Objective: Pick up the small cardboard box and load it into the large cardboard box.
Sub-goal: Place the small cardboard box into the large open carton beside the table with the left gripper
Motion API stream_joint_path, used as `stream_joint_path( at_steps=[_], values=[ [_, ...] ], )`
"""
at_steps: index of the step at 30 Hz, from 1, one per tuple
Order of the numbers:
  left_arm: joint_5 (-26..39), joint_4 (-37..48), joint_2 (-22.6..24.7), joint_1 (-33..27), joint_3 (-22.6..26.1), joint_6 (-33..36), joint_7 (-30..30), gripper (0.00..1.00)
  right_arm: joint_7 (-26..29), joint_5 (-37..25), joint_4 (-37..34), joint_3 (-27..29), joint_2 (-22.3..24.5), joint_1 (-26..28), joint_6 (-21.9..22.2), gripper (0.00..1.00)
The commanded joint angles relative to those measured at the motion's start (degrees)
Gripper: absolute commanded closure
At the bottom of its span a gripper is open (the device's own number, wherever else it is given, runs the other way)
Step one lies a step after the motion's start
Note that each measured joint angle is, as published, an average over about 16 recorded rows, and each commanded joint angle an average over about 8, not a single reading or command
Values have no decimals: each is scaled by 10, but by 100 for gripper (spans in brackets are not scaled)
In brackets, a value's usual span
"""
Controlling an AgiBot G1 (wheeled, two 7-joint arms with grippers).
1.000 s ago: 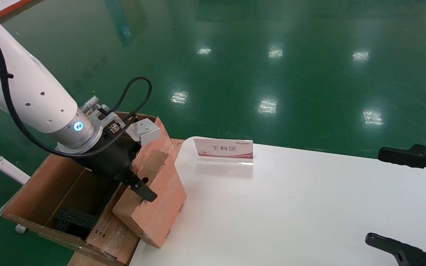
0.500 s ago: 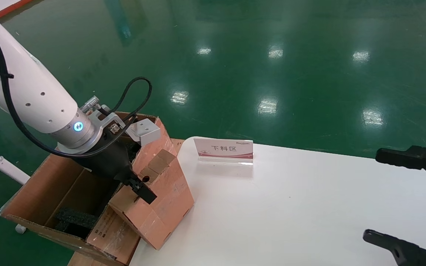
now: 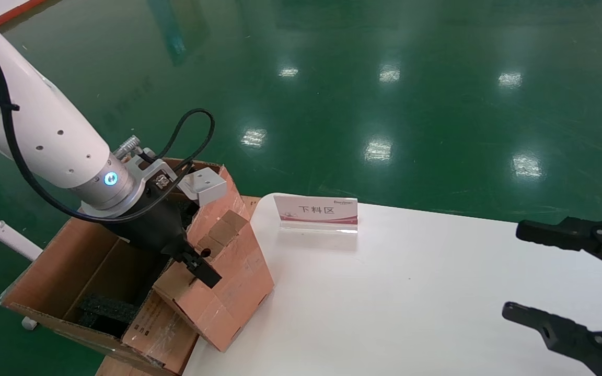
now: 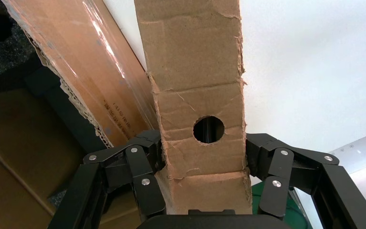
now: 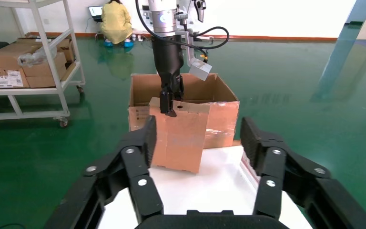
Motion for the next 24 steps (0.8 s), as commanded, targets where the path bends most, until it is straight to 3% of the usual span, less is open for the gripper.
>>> stream_joint_path(
  at_steps=[1, 14, 24],
  values=[
    [0, 0, 0, 0, 0, 0, 0, 100, 0, 0, 0, 0, 0, 0, 0, 100],
    [-43, 29, -10, -58, -41, 10, 34, 100, 0, 0, 0, 0, 0, 0, 0, 100],
    [-40, 133, -13, -153, -86, 19, 102, 100, -1, 0, -1, -1, 0, 0, 0, 100]
  ],
)
